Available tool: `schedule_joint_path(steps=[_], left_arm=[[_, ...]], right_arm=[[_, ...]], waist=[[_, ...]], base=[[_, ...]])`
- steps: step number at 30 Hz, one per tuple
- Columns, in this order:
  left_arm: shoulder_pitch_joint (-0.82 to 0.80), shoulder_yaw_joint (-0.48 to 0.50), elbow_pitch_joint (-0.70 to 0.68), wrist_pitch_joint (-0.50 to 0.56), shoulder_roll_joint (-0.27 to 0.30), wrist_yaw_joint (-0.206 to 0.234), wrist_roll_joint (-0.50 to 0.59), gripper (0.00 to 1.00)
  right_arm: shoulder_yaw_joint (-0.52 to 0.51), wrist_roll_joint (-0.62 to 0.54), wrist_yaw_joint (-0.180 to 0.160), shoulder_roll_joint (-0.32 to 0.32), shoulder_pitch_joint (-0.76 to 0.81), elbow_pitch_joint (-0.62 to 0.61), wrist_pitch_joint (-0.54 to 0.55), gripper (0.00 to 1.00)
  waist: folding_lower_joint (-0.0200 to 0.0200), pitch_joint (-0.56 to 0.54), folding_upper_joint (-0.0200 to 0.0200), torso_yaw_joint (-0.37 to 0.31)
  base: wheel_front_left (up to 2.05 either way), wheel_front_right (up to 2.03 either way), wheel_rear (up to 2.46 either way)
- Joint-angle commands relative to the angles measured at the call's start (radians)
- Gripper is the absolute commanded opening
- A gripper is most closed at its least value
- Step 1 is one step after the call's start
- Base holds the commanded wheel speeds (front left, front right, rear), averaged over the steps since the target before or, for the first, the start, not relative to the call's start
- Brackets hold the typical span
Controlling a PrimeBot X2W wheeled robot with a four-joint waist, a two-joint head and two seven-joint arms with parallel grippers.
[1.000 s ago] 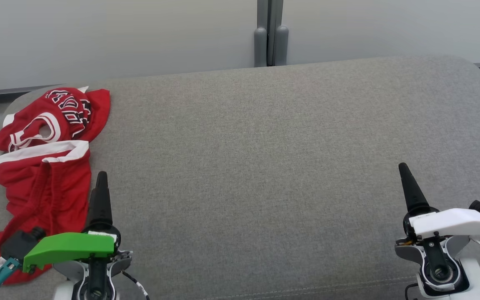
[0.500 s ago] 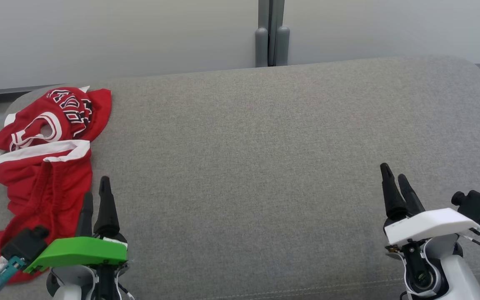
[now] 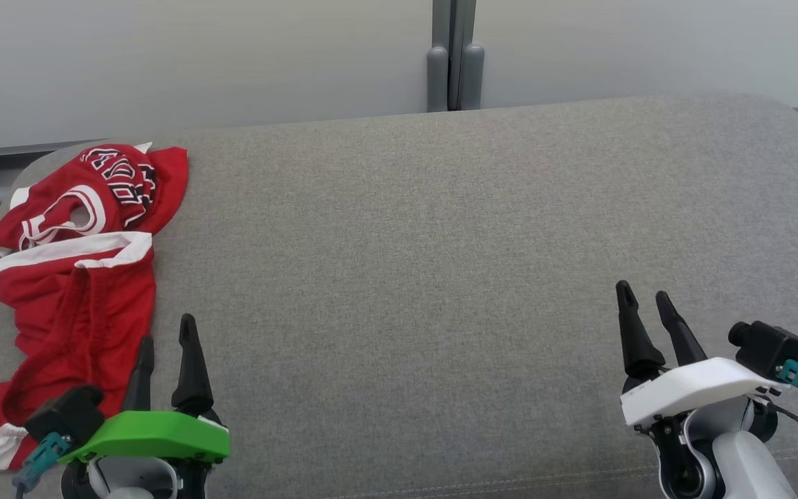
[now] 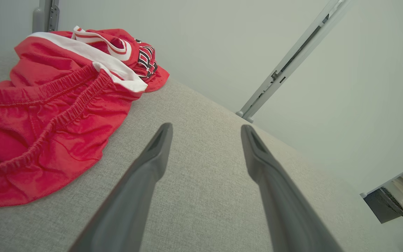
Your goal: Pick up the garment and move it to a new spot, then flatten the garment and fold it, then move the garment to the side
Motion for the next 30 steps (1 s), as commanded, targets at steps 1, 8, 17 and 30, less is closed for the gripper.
schedule_joint_path(steps=[1,8,17,30], left_arm=[[0.005,0.002,-0.009,-0.011,0.007,0.005,0.04,1.0],[0.019,0.002,0.007,-0.027,0.013,0.009,0.126,1.0],[0.022,-0.015,0.022,-0.045,0.02,0.006,0.23,1.0],[0.028,-0.021,0.059,-0.068,0.017,0.001,0.304,1.0]], right_arm=[[0.011,-0.039,0.001,-0.006,-0.004,-0.018,-0.015,1.0],[0.035,-0.118,0.001,-0.006,-0.003,-0.022,-0.038,1.0],[0.054,-0.212,0.001,-0.007,0.005,-0.015,-0.065,1.0],[0.074,-0.32,0.001,-0.008,0.009,0.002,-0.098,1.0]], waist=[[0.0,0.0,0.0,0.0],[0.0,-0.002,0.0,0.002],[0.0,-0.006,0.0,0.003],[0.0,-0.012,0.0,0.0]], base=[[0.0,0.0,0.0],[0.0,0.0,0.0],[0.0,0.0,0.0],[0.0,0.0,0.0]])
